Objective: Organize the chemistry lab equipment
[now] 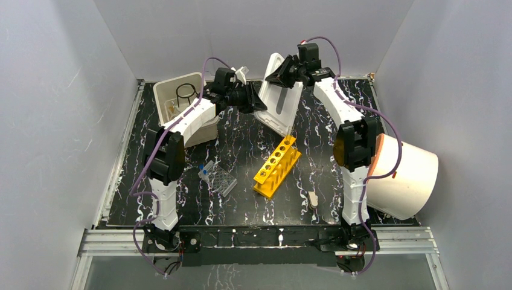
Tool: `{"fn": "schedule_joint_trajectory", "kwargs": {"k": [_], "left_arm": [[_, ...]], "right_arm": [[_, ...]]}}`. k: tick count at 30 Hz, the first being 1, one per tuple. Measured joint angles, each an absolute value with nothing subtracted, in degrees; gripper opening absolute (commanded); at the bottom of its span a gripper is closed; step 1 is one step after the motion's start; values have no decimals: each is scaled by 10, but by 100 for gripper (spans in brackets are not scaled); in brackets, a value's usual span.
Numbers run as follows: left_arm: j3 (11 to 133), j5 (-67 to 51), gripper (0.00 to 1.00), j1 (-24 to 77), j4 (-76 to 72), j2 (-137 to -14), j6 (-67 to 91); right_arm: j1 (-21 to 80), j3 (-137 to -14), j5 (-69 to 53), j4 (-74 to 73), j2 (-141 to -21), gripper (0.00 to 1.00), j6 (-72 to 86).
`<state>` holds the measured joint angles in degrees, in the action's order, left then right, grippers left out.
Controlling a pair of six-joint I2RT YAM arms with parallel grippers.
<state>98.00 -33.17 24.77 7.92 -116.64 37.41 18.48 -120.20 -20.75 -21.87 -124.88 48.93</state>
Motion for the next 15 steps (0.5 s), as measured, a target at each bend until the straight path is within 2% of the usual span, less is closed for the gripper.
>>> {"fn": "schedule_joint_trajectory", "kwargs": {"k": [2,3,5,10,15], "left_arm": [[980,-330,3,248,84,-1166,369],[980,-334,0,248,85,-1166,364],[983,-326,0,249,96,-1162,355],[983,-306,0,248,126,-1147,335],[983,-296,0,227,149,-1116,332]], "right_arm": [[190,-1202,-207,-216,-1251,9,491],[193,-1202,-205,-215,-1252,11,490],[196,-1202,-203,-214,-1255,21,489],[196,-1204,-226,-211,-1256,56,466],[196,-1216,-239,-210,-1256,67,426]]}}
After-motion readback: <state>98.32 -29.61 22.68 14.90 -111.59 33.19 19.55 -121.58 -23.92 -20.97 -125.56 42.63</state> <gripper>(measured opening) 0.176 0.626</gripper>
